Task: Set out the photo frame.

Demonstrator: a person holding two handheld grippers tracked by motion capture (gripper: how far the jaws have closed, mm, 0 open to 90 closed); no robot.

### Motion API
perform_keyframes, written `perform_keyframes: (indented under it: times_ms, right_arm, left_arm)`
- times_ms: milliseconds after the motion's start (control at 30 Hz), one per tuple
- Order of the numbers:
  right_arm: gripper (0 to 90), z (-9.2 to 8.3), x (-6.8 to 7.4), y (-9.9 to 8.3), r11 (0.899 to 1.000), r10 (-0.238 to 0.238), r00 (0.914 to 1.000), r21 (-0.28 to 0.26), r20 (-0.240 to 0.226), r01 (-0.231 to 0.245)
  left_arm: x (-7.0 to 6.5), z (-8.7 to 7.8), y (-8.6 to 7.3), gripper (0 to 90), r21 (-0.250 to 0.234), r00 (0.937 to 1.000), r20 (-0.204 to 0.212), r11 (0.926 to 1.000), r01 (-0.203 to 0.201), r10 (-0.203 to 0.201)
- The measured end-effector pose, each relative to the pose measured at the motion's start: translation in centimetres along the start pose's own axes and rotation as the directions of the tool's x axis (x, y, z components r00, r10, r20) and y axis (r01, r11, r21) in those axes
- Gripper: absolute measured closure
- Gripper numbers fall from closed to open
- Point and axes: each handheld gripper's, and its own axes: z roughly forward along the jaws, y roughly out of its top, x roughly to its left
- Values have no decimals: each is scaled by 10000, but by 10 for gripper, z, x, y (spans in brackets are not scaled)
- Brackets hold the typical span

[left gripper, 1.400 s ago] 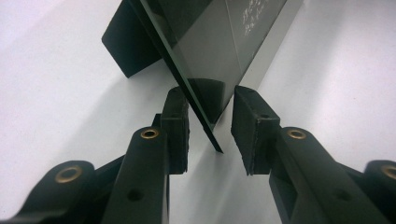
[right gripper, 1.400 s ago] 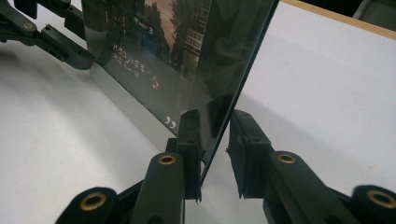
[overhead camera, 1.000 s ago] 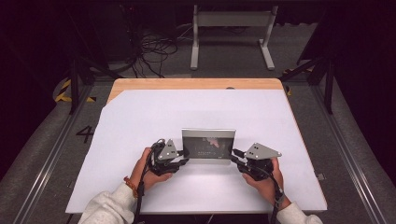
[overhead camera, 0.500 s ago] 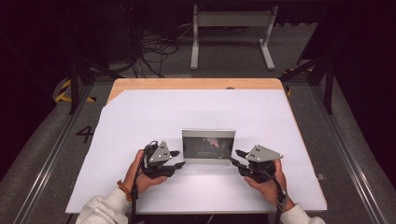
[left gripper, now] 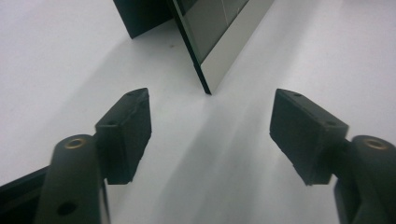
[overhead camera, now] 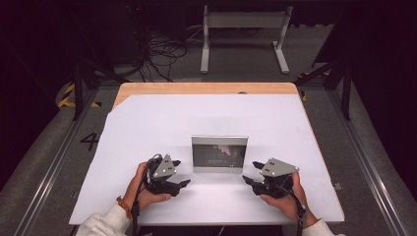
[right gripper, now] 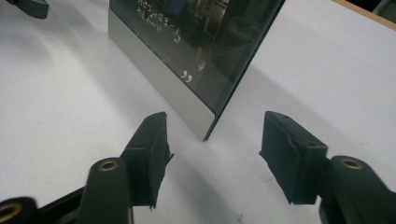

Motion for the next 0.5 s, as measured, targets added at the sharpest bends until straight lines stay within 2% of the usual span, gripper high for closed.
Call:
perform_keyframes:
  times_ms: [67, 200, 233, 300, 500]
  right_arm:
    - [359, -1, -1, -2, 10000, 23, 10000, 28, -17, -23]
    - [315, -2, 0, -6, 9999, 7, 10000, 139, 99, -9]
    - [279, -1, 2, -8, 9992, -219, 9996, 327, 176, 214]
    - [261, -1, 3, -9, 9986, -315, 9995, 418, 37, 314]
    - [205, 0, 4, -14, 9966, -505, 9987, 658, -4, 504]
  left_arm:
    - [-2, -1, -3, 240, 167, 9998, -45, 9997, -182, 183]
    - [-5, -4, -10, 202, 246, 9999, -77, 9996, -140, 142]
    - [-5, -4, -11, 155, 248, 9999, -96, 9997, -67, 69]
    - [-5, -6, -14, 139, 287, 10000, -76, 9996, -7, 9]
    - [-7, -12, -23, 90, 187, 9997, 82, 9996, 219, -220]
